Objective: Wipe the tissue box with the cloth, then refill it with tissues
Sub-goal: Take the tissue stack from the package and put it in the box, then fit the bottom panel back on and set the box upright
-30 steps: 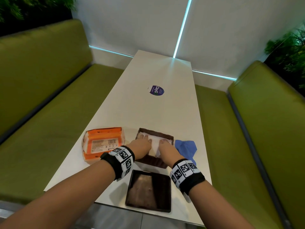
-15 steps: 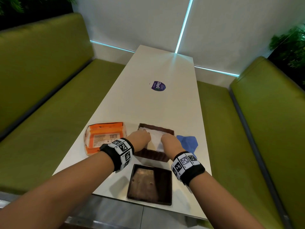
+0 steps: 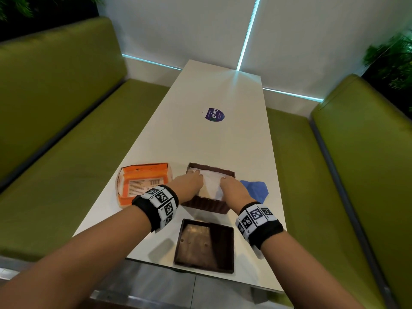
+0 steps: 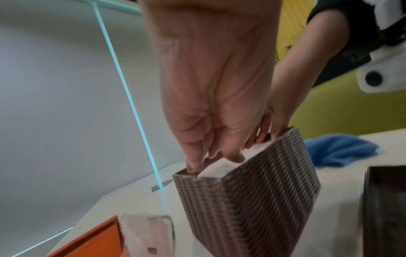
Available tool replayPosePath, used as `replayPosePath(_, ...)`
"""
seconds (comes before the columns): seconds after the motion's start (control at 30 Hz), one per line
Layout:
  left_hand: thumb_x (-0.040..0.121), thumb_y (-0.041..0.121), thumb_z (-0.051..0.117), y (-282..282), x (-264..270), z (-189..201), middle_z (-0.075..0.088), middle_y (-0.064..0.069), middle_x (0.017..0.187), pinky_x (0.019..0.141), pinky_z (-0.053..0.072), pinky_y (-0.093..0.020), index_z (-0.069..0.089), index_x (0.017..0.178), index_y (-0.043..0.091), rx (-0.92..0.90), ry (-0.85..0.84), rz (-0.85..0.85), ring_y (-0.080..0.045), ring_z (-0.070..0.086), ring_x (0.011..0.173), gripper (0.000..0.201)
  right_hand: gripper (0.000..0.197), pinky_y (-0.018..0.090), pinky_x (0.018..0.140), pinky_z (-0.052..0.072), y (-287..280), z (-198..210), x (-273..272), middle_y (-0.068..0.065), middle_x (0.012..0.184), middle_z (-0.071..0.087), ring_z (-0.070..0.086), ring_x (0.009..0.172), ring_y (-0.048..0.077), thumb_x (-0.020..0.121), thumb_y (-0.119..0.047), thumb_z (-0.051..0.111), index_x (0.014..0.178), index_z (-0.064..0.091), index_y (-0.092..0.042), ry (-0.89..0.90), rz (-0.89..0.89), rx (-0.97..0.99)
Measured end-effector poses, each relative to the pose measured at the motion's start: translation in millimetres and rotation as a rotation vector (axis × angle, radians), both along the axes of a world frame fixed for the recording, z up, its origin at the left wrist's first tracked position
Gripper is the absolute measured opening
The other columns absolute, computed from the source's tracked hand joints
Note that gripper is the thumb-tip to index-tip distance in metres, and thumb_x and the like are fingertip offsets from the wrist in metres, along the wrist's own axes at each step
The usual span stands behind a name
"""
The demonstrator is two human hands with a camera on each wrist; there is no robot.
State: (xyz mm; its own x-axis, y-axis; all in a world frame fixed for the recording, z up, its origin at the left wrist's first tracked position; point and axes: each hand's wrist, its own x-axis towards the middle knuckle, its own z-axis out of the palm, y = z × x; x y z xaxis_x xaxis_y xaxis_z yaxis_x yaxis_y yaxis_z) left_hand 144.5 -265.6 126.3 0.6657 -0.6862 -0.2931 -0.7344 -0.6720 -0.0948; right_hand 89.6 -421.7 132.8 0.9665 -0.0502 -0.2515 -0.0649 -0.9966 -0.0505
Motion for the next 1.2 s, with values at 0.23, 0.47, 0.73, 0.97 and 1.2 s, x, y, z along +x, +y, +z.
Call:
replayPosePath(0.23,0.091,0.019,0.062,49.5,-80.0,16.1,0.069,-0.002,0.109,0.068,0.059,-0.028,0.064,0.117,0.016,-0.685,-0.086,-0.2,-0.017,0.068,0.094,0.026,0.04,0.033,0.098,0.044,2.3,32.8,-66.0,0.009,0.135,0.053,0.052,0.122,0.025,0.1,-0.019,0.046,0.138,0.046,-0.008,-0.306,0.038,0.201)
replayPosePath(0.47,0.083,0.065,0.046,102.2,-128.8,-60.4,0.065,0.014,0.109,0.082,0.052,-0.016,0.063,0.098,0.032,-0.425,0.174,-0.358,-0.006,0.059,0.107,0.04,0.035,0.018,0.083,0.045,22.3,-27.2,-146.4,0.0,0.113,0.065,0.065,0.097,0.016,0.087,-0.047,0.05,0.105,0.064,-0.021,-0.171,0.238,0.321)
replayPosePath(0.73,0.066,0.032,0.077,118.8,-138.5,-74.4,0.055,0.016,0.105,0.064,0.043,-0.006,0.051,0.087,0.035,-0.489,0.265,-0.234,0.004,0.046,0.095,0.034,0.059,0.022,0.087,0.051,7.6,-65.9,-182.8,0.006,0.125,0.061,0.064,0.108,0.021,0.045,-0.055,0.081,0.086,0.052,-0.025,0.014,0.288,0.185)
replayPosePath(0.97,0.082,0.028,0.072,104.1,-99.1,2.2,0.066,0.02,0.101,0.085,0.054,-0.017,0.061,0.095,0.037,-1.081,0.569,0.173,0.001,0.064,0.098,0.019,0.025,0.022,0.079,0.048,-23.4,-8.0,-150.5,-0.007,0.093,0.064,0.06,0.089,0.005,0.085,-0.014,0.065,0.086,0.048,-0.033,-0.177,-0.051,0.794)
replayPosePath(1.2,0.089,0.021,0.069,53.1,-13.0,35.9,0.067,0.0,0.106,0.079,0.056,-0.026,0.058,0.122,0.02,-1.305,0.5,0.522,-0.013,0.065,0.094,0.035,0.034,0.031,0.078,0.058,-24.9,37.5,-63.7,0.014,0.099,0.069,0.069,0.09,0.02,0.089,-0.016,0.067,0.12,0.053,-0.018,-0.411,-0.521,1.235)
